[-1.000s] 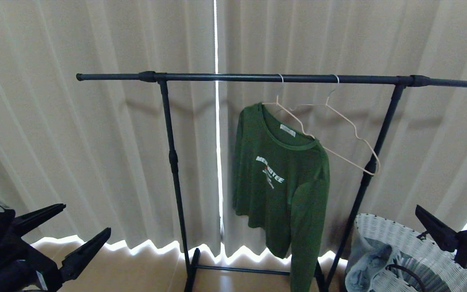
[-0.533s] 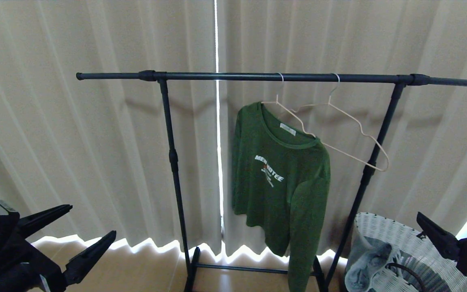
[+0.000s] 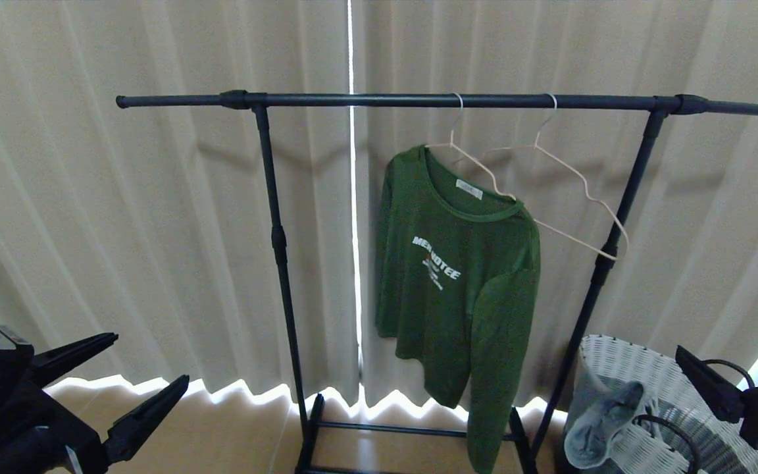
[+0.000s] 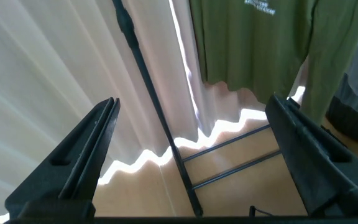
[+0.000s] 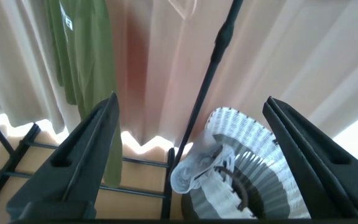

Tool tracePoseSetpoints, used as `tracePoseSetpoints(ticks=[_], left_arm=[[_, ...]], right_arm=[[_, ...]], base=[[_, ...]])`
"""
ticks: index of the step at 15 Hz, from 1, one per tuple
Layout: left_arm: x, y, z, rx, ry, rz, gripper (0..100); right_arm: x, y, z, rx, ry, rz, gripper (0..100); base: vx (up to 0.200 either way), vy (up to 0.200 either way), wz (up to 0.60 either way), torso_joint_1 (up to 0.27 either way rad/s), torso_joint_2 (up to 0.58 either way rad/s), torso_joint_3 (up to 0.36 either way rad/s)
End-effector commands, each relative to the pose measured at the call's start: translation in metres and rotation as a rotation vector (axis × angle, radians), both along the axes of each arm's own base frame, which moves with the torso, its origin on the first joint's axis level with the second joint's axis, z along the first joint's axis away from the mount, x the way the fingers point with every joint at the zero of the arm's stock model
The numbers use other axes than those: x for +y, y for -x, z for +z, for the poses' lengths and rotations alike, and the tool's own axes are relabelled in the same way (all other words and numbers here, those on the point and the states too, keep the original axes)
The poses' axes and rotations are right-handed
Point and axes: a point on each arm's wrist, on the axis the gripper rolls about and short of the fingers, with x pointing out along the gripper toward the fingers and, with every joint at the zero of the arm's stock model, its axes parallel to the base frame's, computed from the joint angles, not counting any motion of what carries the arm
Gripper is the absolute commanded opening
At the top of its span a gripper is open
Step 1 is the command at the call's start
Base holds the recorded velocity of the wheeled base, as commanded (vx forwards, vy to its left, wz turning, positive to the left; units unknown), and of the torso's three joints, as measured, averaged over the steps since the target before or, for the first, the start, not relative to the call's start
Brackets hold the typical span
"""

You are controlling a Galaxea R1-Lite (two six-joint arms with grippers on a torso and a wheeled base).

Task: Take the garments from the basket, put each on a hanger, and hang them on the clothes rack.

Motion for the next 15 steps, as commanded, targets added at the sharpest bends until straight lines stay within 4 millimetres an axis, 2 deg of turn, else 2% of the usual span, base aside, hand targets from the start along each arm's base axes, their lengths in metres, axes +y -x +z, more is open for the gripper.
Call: tracePoseSetpoints(ticks=[1, 9, 13, 15], left_arm=[[-0.0001, -0.0005, -0.0004, 0.003, 0.000, 0.000, 100], [0.0002, 0.0016, -0.0038, 0.014, -0.008, -0.001, 100], [-0.0011, 0.0018, -0.0038, 0.015, -0.006, -0.012, 100], [-0.0028, 0.0007, -0.0040, 0.019, -0.007, -0.024, 100]], right_arm=[[0.0002, -0.0003, -0.0004, 0.002, 0.001, 0.000, 100], [0.0001, -0.0003, -0.0026, 0.013, 0.005, 0.001, 100], [0.0002, -0.0005, -0.0033, 0.017, 0.006, 0.002, 100], [0.0005, -0.0016, -0.0042, 0.025, 0.008, 0.002, 100]], base=[[0.000, 0.000, 0.00, -0.193, 0.47, 0.271], [0.000, 0.000, 0.00, -0.176, 0.46, 0.284], [0.000, 0.000, 0.00, -0.132, 0.44, 0.305], [0.000, 0.000, 0.00, -0.051, 0.19, 0.129]])
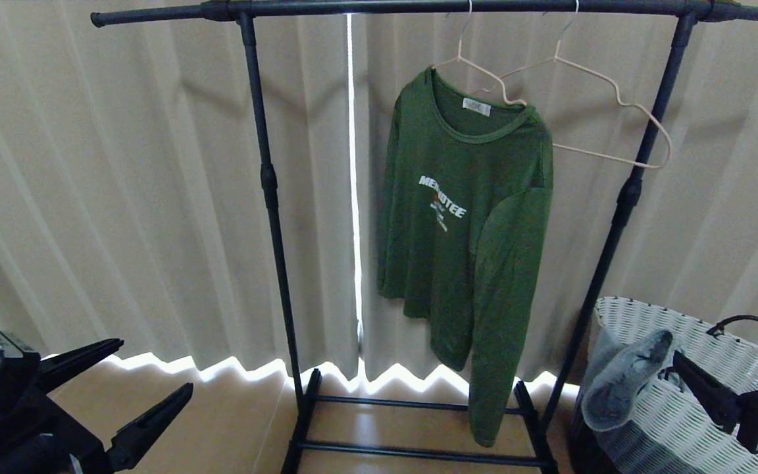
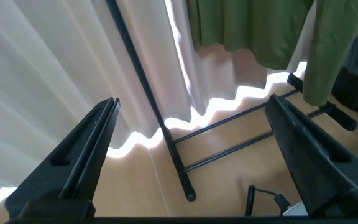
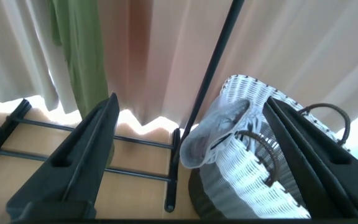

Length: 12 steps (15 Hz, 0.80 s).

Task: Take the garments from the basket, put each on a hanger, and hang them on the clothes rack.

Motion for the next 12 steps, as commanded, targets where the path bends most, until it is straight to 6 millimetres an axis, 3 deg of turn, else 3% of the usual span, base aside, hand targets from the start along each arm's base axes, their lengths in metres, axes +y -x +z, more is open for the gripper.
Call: tracePoseSetpoints(ticks=[1, 12], left_arm=[[-0.0011, -0.0012, -0.0007, 0.007, -0.001, -0.007, 100], [-0.0027, 0.0004, -0.0019, 0.010, -0.002, -0.023, 100]], right_arm=[[0.0004, -0.0011, -0.0010, 0.008, 0.003, 0.001, 100], [-0.0009, 0.0039, -0.0103, 0.041, 0.052, 0.014, 100]], base=[[0.000, 0.000, 0.00, -0.012, 0.08, 0.046], [0.000, 0.000, 0.00, 0.000, 0.00, 0.000]])
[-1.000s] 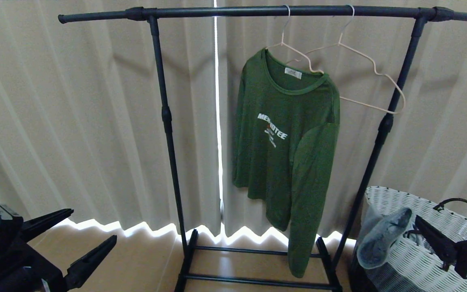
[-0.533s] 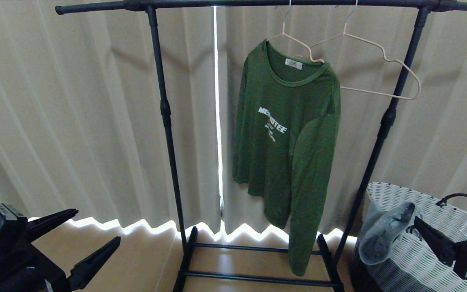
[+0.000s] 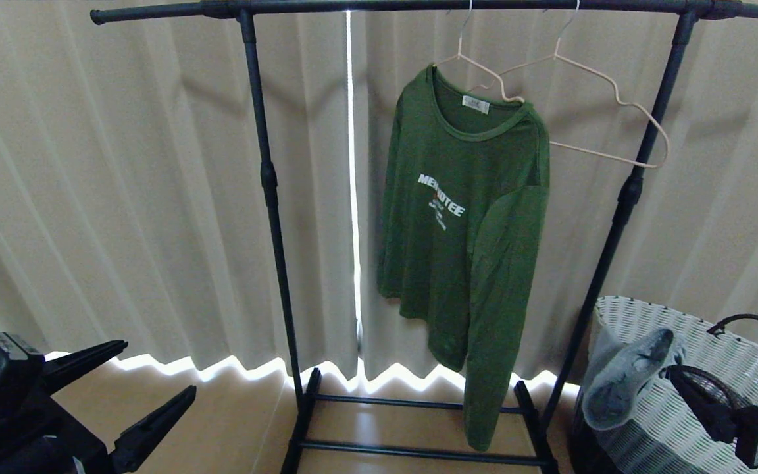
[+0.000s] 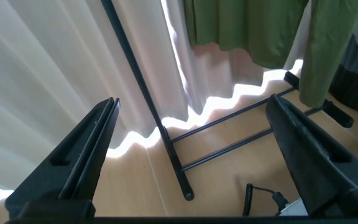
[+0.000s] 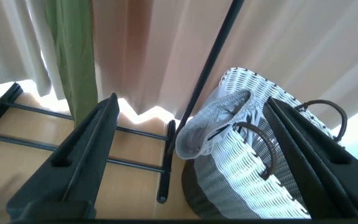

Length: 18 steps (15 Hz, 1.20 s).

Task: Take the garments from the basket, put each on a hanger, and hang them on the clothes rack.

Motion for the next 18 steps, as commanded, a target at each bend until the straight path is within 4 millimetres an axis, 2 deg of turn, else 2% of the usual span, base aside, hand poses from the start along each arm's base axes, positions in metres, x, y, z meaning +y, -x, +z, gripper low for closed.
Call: tracePoseSetpoints(ticks=[1, 5, 18], left_arm=[[-0.0010, 0.0003, -0.0016, 0.009, -0.001, -0.008, 100], [-0.0011, 0.0008, -0.0023, 0.012, -0.001, -0.011, 100], [-0.0009, 0.0021, -0.0040, 0.018, -0.002, -0.011, 100]], right_arm=[[0.0000, 0.0001, -0.0008, 0.004, 0.001, 0.000, 100], [0.0000, 0.0003, -0.0007, 0.003, 0.001, 0.000, 100], [-0.0001, 0.0007, -0.0015, 0.006, 0.003, 0.001, 100]], base=[[0.000, 0.000, 0.00, 0.000, 0.00, 0.000], [0.000, 0.000, 0.00, 0.000, 0.00, 0.000], [0.000, -0.200, 0.00, 0.003, 0.00, 0.003]])
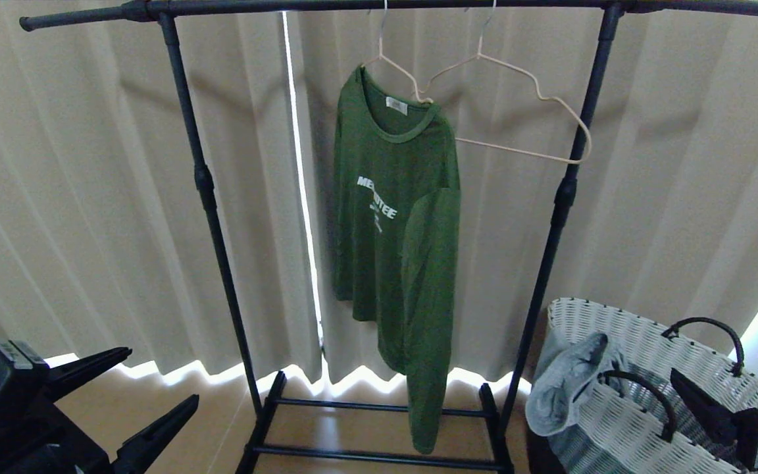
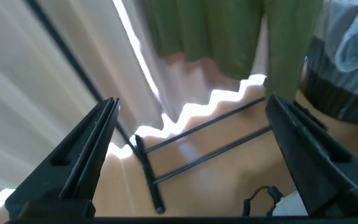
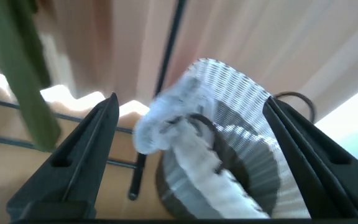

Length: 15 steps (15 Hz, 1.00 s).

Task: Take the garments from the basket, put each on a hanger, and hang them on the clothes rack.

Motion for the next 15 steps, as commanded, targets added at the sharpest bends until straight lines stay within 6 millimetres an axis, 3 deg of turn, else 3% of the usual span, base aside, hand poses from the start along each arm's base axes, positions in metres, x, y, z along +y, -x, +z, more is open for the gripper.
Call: tracePoseSetpoints(ticks=[1, 13, 15], left_arm=[[-0.0001, -0.0003, -0.0001, 0.001, -0.001, 0.000, 100], [-0.0034, -0.0028, -0.0022, 0.022, -0.001, -0.022, 100], [-0.0055, -0.0018, -0.0029, 0.025, -0.002, -0.041, 100]], right_arm=[[0.0001, 0.0000, -0.0001, 0.001, 0.001, 0.001, 100], [-0.0003, 0.0015, 0.0014, -0.012, 0.000, 0.002, 100], [-0.0003, 0.0016, 0.0012, -0.011, 0.001, 0.002, 100]], base=[[0.000, -0.200, 0.00, 0.002, 0.00, 0.002], [0.000, 0.000, 0.00, 0.000, 0.00, 0.000], [0.200, 0.000, 0.00, 0.005, 0.00, 0.000]])
